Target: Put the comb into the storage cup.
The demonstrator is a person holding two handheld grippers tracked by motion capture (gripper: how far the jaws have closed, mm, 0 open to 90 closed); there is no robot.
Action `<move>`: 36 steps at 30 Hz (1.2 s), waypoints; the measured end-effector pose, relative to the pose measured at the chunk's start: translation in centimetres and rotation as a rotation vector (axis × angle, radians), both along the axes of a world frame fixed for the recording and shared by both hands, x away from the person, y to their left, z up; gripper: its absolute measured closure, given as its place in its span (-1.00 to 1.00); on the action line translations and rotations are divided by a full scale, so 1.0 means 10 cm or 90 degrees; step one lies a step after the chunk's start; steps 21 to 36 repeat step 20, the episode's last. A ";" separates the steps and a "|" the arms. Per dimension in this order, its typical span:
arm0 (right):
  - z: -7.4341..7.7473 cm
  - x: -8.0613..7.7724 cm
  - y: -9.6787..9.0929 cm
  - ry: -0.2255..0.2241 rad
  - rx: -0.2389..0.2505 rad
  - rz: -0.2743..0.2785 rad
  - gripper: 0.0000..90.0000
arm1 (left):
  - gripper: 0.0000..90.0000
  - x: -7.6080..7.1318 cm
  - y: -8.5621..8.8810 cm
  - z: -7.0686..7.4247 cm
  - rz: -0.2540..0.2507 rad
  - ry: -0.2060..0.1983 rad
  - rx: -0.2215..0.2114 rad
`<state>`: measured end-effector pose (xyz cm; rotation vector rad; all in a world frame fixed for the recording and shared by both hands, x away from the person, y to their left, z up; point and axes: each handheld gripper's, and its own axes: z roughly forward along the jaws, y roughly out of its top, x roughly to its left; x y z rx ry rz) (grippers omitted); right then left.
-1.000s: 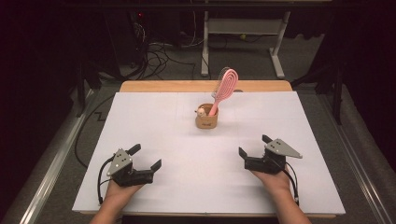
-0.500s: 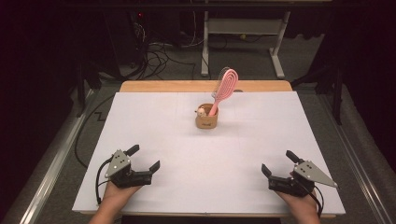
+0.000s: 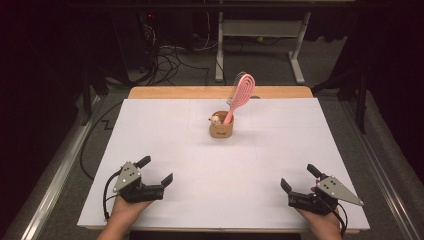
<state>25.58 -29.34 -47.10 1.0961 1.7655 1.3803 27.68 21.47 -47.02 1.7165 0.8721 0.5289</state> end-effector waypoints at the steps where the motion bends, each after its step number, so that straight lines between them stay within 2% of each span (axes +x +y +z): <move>1: 0.00 0.01 -0.02 -0.003 -0.007 -0.006 -0.99 | -0.96 0.00 0.00 0.00 0.002 0.001 -0.002; 3: -0.02 0.02 -0.04 0.001 -0.011 -0.013 -0.99 | -0.96 0.01 0.01 0.00 0.008 0.003 -0.002; 5: -0.02 0.02 -0.08 0.009 -0.002 -0.018 -0.99 | -0.96 0.01 0.02 -0.01 0.010 0.006 -0.002; 9: -0.01 0.00 -0.11 0.003 0.009 -0.023 -0.99 | -0.96 0.02 0.01 -0.01 0.011 0.007 0.002; 11: -0.02 0.01 -0.11 0.009 0.012 -0.024 -0.99 | -0.96 0.02 0.00 -0.02 0.011 0.009 0.003; 36: 0.00 0.00 -0.09 0.000 0.004 -0.019 -0.99 | -0.96 0.01 0.03 0.01 0.015 0.001 -0.001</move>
